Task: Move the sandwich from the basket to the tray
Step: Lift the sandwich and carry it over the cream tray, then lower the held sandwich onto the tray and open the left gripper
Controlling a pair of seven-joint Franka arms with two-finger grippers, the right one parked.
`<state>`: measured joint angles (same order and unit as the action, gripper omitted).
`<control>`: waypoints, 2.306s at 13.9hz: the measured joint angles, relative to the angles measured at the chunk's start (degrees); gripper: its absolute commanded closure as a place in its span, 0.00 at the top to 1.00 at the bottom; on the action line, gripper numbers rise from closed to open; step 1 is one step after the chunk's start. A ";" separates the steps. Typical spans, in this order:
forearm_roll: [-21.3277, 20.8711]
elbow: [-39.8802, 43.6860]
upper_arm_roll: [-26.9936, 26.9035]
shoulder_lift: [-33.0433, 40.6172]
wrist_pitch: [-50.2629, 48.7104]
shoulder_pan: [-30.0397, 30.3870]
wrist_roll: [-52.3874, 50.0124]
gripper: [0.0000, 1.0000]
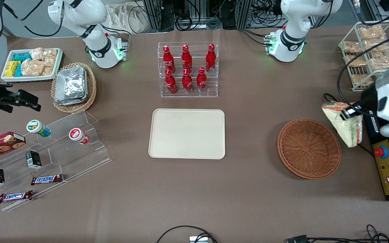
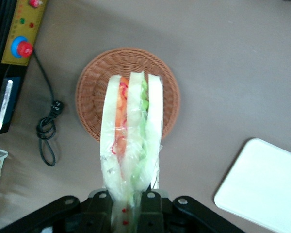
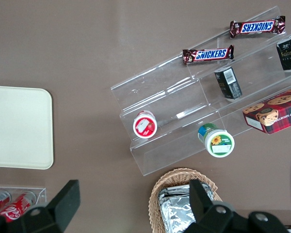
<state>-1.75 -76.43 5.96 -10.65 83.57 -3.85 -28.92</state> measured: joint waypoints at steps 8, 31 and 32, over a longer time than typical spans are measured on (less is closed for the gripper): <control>0.34 0.89 1.29 -3.79 0.91 -20.58 -6.15 0.00; 0.70 -4.28 0.22 -32.94 34.37 -33.89 -10.01 0.71; 0.69 -4.41 0.18 -33.04 34.37 -33.89 -10.01 1.00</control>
<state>-1.06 -80.84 6.14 -43.70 117.94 -37.74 -38.92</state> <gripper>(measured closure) 0.718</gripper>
